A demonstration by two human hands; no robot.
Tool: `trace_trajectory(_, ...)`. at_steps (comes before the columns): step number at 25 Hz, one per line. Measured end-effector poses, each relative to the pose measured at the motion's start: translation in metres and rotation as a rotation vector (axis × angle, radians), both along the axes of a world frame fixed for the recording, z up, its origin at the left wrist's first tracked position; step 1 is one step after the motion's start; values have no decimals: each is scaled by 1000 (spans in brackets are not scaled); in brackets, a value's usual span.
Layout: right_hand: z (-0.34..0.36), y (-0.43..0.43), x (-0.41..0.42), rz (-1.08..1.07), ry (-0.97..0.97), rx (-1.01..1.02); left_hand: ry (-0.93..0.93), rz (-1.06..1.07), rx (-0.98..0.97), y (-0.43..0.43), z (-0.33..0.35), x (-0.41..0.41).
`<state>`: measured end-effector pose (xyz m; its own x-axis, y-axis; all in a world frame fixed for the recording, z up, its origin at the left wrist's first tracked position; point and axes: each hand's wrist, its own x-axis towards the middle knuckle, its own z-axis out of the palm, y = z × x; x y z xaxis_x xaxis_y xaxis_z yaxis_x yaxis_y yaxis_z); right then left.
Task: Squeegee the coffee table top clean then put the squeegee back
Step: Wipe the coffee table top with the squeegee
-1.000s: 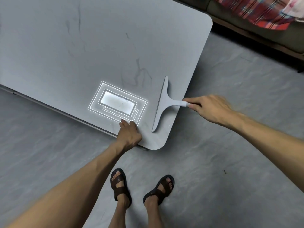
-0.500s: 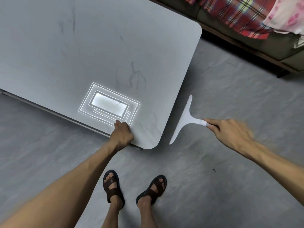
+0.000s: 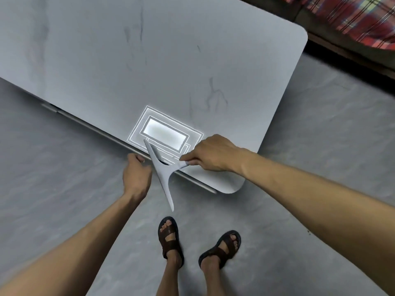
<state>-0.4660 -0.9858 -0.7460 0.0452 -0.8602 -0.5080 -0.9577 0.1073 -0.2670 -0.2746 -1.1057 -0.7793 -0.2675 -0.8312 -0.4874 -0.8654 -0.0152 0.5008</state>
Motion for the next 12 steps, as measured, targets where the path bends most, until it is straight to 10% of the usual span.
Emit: trace_trajectory(12,-2,43,-70,-351,-25,9,33,-328,105,25,-4,-41)
